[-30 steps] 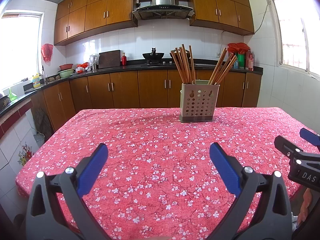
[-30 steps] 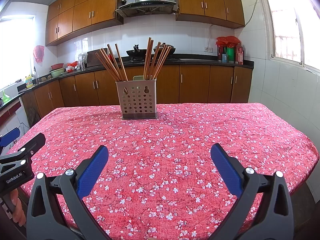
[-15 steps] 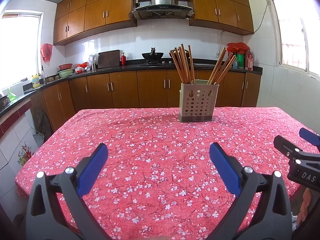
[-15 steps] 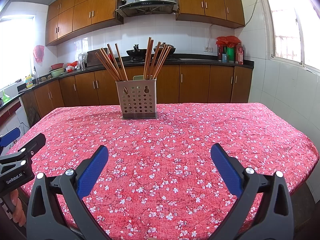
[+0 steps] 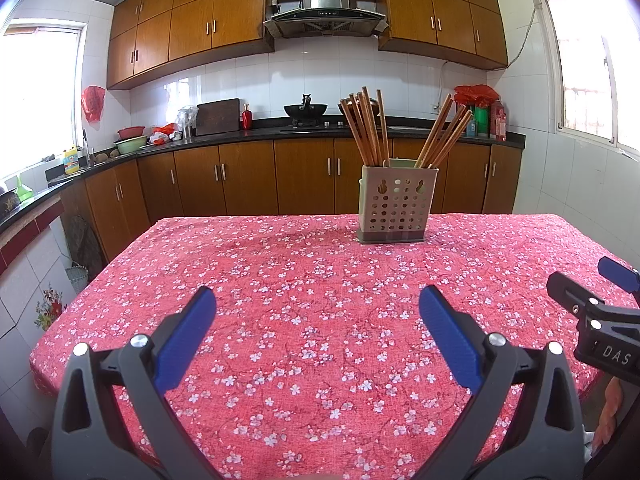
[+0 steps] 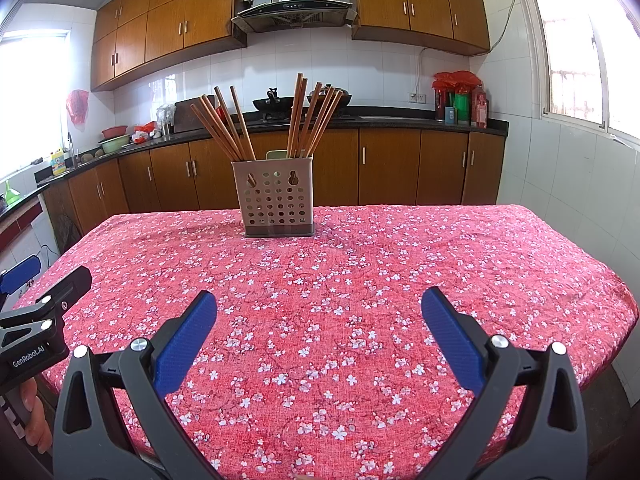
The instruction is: Organize utensils
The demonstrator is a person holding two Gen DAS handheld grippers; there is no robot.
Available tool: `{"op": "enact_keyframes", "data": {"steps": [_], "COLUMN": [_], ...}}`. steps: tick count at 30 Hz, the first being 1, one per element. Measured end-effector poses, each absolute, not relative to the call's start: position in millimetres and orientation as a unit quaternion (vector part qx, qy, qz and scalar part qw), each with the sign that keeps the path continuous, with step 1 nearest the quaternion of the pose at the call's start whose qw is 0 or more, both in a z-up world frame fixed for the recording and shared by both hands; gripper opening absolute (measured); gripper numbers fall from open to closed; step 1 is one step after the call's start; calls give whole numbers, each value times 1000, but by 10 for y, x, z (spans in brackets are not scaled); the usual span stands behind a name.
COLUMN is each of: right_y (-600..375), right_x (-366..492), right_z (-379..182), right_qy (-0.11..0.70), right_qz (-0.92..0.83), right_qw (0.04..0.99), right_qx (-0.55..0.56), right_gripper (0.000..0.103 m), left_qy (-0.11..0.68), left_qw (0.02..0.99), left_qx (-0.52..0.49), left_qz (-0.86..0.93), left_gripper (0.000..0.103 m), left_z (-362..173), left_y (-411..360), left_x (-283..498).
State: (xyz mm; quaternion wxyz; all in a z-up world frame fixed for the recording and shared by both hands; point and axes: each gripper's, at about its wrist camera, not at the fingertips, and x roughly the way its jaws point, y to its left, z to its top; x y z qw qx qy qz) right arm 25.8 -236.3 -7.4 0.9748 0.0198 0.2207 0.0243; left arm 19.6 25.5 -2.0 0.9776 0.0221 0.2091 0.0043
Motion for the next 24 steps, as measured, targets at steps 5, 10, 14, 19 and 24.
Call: {"op": "enact_keyframes", "data": {"steps": [5, 10, 14, 19, 24], "right_y": [-2366, -2358, -2350, -2353, -2345], "right_x": [261, 265, 262, 262, 260], "right_z": [-75, -78, -82, -81, -76], "right_qy": [221, 222, 222, 222, 222], "right_qz": [25, 24, 23, 23, 23], "right_qw": [975, 975, 975, 975, 975], "right_qx": [20, 21, 22, 22, 23], "right_gripper": [101, 101, 101, 101, 101], "left_qy": [209, 209, 207, 209, 210], "left_qw": [978, 978, 978, 978, 977], "left_qx": [23, 22, 23, 25, 24], "left_qz": [3, 3, 5, 6, 5], "left_gripper": [99, 99, 99, 99, 99], "left_z": [-23, -24, -23, -21, -18], "left_y": [253, 246, 246, 249, 262], "left_x": [199, 199, 197, 215, 207]}}
